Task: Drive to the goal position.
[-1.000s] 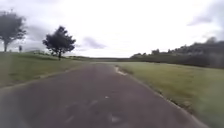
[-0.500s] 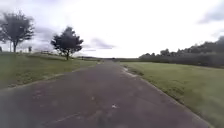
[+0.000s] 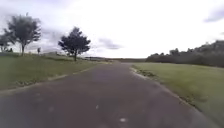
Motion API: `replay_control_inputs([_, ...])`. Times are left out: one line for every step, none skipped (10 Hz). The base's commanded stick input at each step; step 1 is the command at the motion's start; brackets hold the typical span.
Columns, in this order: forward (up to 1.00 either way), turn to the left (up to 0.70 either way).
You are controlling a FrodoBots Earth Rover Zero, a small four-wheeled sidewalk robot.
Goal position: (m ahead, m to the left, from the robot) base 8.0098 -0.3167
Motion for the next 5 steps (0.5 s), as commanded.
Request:
replay_control_inputs([0.70,0.00])
replay_control_inputs([0.70,0.00])
replay_control_inputs([0.70,0.01])
replay_control_inputs([0.70,0.02])
replay_control_inputs([0.70,0.03])
